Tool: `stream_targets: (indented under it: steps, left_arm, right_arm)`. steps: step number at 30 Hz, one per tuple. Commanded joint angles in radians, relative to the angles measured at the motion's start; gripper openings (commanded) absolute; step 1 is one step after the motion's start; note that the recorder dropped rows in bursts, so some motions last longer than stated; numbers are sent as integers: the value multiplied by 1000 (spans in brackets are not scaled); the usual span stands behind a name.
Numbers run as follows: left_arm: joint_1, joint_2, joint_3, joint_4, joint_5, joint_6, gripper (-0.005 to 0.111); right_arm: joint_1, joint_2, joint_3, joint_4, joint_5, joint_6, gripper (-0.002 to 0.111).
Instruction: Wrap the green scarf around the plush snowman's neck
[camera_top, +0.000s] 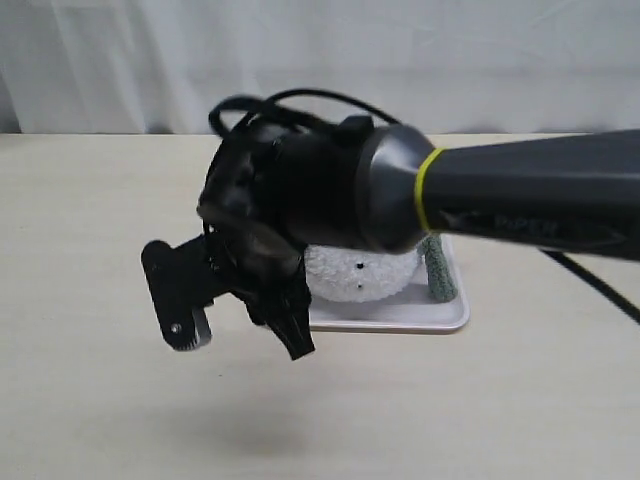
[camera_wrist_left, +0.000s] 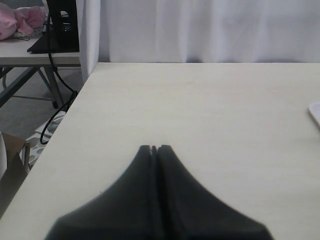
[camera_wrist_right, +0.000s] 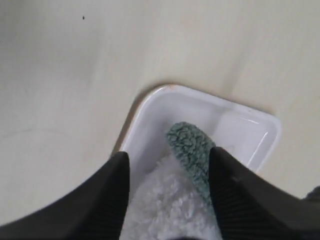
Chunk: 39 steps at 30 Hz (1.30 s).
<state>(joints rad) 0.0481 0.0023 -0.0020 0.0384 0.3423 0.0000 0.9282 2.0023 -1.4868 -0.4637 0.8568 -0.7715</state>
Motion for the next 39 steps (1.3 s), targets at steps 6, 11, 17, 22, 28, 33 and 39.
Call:
stream_targets:
  steps: [6, 11, 17, 22, 28, 33, 39]
  left_arm:
    - [-4, -2, 2, 1, -12, 0, 0]
    - [-4, -2, 2, 1, -12, 0, 0]
    - [-4, -2, 2, 1, -12, 0, 0]
    - [-4, -2, 2, 1, -12, 0, 0]
    - [-4, -2, 2, 1, -12, 0, 0]
    - [-4, -2, 2, 1, -12, 0, 0]
    - [-4, -2, 2, 1, -12, 0, 0]
  right_arm:
    - [13, 122, 40, -329, -79, 102, 54]
    - [13, 165, 40, -509, -86, 238, 54]
    - [-8, 211, 40, -577, -92, 304, 54]
    - [-13, 218, 40, -577, -90, 343, 34]
    - [-9, 218, 40, -585, -47, 343, 4]
    - [6, 216, 40, -600, 21, 353, 4]
    - [16, 165, 38, -622, 6, 416, 4]
